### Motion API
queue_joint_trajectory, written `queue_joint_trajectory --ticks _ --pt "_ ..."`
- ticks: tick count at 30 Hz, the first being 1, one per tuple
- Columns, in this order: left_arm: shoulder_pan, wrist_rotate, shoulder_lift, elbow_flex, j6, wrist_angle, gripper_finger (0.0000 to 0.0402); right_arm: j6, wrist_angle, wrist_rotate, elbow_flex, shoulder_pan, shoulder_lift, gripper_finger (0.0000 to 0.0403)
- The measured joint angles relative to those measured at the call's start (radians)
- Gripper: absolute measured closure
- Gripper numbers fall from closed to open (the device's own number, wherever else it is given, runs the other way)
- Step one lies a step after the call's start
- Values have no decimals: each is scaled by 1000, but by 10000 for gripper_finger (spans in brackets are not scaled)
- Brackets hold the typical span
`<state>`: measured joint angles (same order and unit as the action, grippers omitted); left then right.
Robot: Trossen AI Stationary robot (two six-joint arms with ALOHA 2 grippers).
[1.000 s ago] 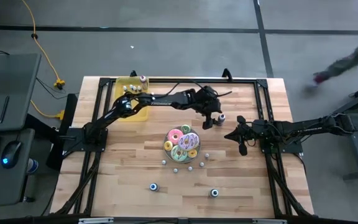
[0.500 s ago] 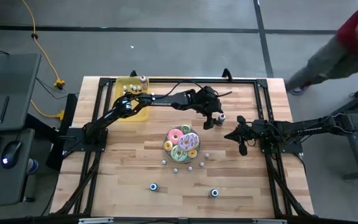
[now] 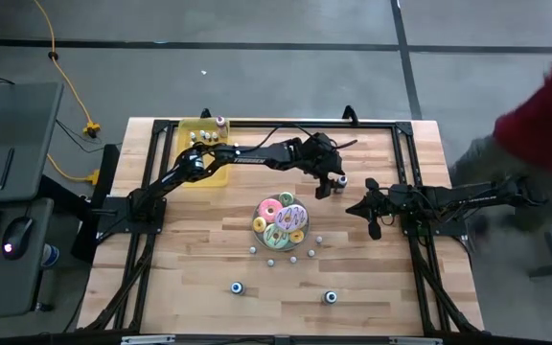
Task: Pick & Place food coloring
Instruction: Put the large violet food coloring bottle into the yellow bin
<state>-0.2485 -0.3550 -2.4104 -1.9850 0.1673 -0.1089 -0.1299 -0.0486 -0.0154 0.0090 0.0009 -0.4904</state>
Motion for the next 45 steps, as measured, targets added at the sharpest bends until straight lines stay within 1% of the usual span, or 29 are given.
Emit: queue_joint_trajectory --ticks 5,28,31,41,45 --pt "0 19 0 0 1 14 186 0 0 0 0 0 0 402" --pt "0 -10 0 0 -16 24 187 0 0 0 0 0 0 402" --pt "0 -10 0 0 -16 15 201 0 0 0 0 0 0 402" --pt "2 -5 0 0 -16 1 279 0 0 0 0 0 0 402" --pt "7 -3 0 -1 -15 -8 298 0 0 0 0 0 0 402"
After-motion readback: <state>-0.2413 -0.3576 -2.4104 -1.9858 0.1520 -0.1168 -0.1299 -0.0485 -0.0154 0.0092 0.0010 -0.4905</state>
